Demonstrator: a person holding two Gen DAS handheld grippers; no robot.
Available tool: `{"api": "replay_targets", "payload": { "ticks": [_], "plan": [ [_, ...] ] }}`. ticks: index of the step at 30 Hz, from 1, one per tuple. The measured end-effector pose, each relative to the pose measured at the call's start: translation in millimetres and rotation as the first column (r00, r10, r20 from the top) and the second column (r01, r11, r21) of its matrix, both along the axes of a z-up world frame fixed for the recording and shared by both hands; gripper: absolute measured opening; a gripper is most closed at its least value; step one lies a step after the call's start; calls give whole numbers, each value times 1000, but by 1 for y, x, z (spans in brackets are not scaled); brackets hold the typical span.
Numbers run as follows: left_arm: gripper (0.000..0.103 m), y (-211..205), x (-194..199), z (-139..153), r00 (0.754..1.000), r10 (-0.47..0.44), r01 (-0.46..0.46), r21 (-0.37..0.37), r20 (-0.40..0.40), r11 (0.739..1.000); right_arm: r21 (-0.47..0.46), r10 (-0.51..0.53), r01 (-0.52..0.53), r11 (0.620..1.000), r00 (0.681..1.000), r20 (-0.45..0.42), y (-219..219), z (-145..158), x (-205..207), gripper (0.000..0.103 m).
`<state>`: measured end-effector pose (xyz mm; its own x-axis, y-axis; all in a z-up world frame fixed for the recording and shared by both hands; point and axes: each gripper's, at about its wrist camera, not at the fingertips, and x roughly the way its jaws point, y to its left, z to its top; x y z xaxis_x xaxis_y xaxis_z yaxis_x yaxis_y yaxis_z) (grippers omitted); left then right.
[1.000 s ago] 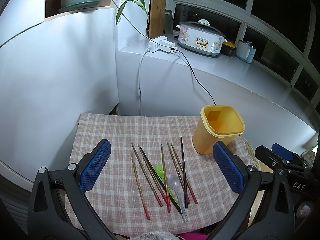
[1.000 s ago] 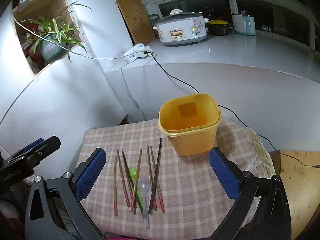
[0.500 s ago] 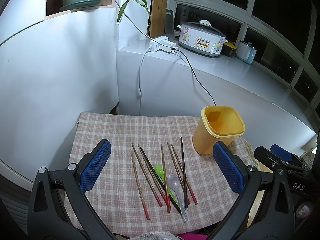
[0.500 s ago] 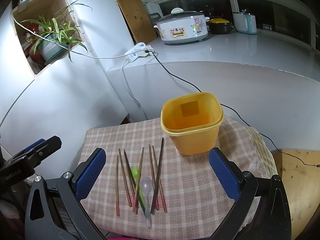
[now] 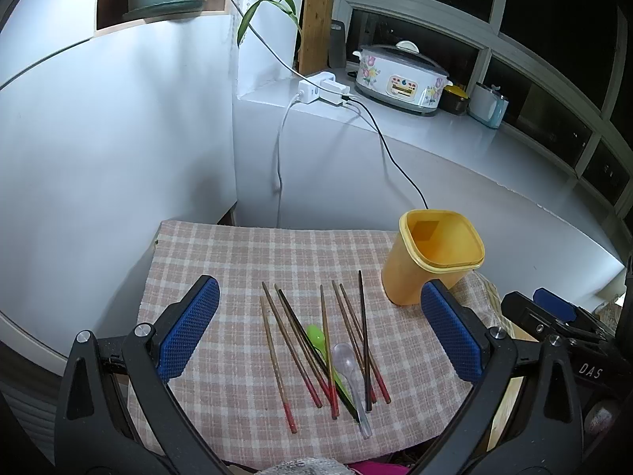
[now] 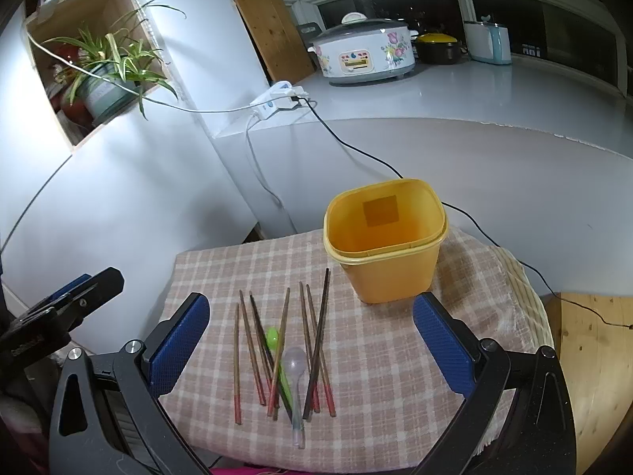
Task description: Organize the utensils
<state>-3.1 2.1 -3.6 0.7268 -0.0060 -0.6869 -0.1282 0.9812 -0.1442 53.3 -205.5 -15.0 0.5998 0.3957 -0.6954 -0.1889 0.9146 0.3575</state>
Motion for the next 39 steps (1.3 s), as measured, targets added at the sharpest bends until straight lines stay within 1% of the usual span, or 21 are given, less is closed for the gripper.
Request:
{"api": "replay_targets", "payload": {
  "ticks": [20, 28, 39],
  "plan": [
    [103, 3, 0, 0, 1000, 0, 0, -3, 0, 1000, 14, 2, -2, 1000, 1000, -7, -4, 0, -5, 102],
    [103, 6, -2, 2, 1000, 9, -9, -9, -16, 1000, 17, 13, -13, 1000, 1000, -20, -2, -3, -6, 102],
    [103, 10, -3, -6, 999, 25, -26, -26, -36, 999, 20, 31, -31, 999, 999, -44, 3, -6, 1, 102]
  ]
}}
